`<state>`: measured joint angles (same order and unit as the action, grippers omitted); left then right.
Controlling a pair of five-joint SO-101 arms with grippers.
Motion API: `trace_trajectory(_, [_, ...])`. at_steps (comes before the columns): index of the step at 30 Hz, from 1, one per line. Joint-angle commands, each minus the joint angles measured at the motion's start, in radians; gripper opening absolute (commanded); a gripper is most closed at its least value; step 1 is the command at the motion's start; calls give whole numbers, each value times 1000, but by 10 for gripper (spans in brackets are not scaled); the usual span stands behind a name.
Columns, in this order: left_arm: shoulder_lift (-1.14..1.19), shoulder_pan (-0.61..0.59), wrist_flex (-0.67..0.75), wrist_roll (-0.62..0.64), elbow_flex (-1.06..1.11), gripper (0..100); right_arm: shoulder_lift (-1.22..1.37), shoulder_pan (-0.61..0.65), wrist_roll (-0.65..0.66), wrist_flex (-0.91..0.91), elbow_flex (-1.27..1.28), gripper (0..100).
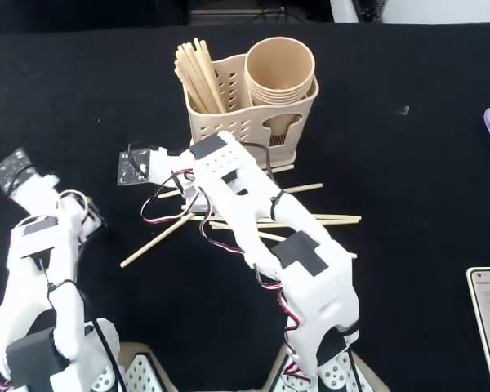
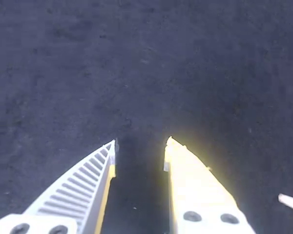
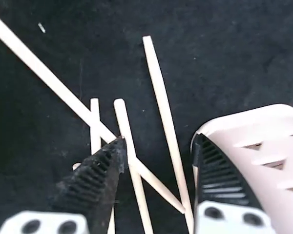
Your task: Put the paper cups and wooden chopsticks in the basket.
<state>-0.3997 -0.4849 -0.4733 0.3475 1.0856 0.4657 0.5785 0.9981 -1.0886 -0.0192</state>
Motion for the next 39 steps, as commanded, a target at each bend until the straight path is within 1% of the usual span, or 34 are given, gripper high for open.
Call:
trace_trajectory(1, [-3,-58,6,71,-58,166,27,14,-6,20,-38,224])
trace_trajectory(6, [-3,-70,6,75,-58,166,127,9,-9,9,-94,224])
trace_trajectory(12, [-3,-71,6,75,-59,166,133,15,-9,-103,-140,217])
trace_trajectory(14, [-3,-74,6,75,-65,166,131,15,-9,-140,-156,173])
trace_trajectory(18, [-3,-76,6,75,-67,166,94,9,-20,-175,-159,5])
trace_trajectory(20, [-3,-76,6,75,-68,166,65,6,-66,-189,-154,18])
trace_trajectory(23, [-3,-76,6,75,-68,166,1,2,-77,-192,-110,11])
trace_trajectory(27, [-3,-76,6,75,-68,166,-136,-2,-92,-186,28,11])
trace_trajectory(30, [-3,-76,6,75,-68,166,-266,-3,-147,-94,191,11])
trace_trajectory(32, [-3,-76,6,75,-68,166,-346,-3,-173,25,323,11])
trace_trajectory(35, [-3,-74,6,75,-68,166,-435,-3,-180,184,487,11])
trace_trajectory(37, [-3,-76,6,75,-67,166,-458,-3,-180,238,559,11])
trace_trajectory(39, [-3,-76,6,75,-67,166,-450,-3,-180,238,582,12])
